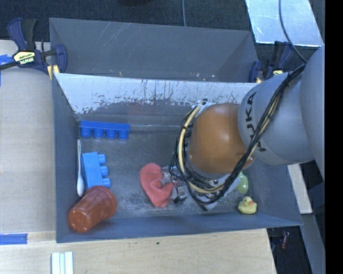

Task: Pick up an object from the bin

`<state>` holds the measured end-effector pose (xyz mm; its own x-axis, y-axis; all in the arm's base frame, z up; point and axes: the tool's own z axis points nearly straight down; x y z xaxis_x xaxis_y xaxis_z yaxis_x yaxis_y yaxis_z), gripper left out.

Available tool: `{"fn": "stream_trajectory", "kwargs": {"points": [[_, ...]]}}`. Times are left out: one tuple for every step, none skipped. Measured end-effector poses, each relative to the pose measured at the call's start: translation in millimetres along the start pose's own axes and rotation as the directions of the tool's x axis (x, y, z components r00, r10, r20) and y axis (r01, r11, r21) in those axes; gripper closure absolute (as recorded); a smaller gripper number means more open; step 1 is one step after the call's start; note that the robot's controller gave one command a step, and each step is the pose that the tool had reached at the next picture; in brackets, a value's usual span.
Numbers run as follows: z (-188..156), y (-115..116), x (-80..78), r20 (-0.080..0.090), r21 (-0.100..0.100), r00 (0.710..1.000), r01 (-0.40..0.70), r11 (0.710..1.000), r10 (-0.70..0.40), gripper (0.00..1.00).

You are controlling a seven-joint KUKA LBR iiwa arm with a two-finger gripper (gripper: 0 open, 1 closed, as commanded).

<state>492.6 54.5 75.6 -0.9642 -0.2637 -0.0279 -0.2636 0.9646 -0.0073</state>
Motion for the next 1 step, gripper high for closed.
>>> {"fn": "stream_trajectory", "kwargs": {"points": [[-54.8, 0.5, -5.9, -0.004, -0.001, 1.0, 0.005, 1.0, -0.005, 1.0]]}}
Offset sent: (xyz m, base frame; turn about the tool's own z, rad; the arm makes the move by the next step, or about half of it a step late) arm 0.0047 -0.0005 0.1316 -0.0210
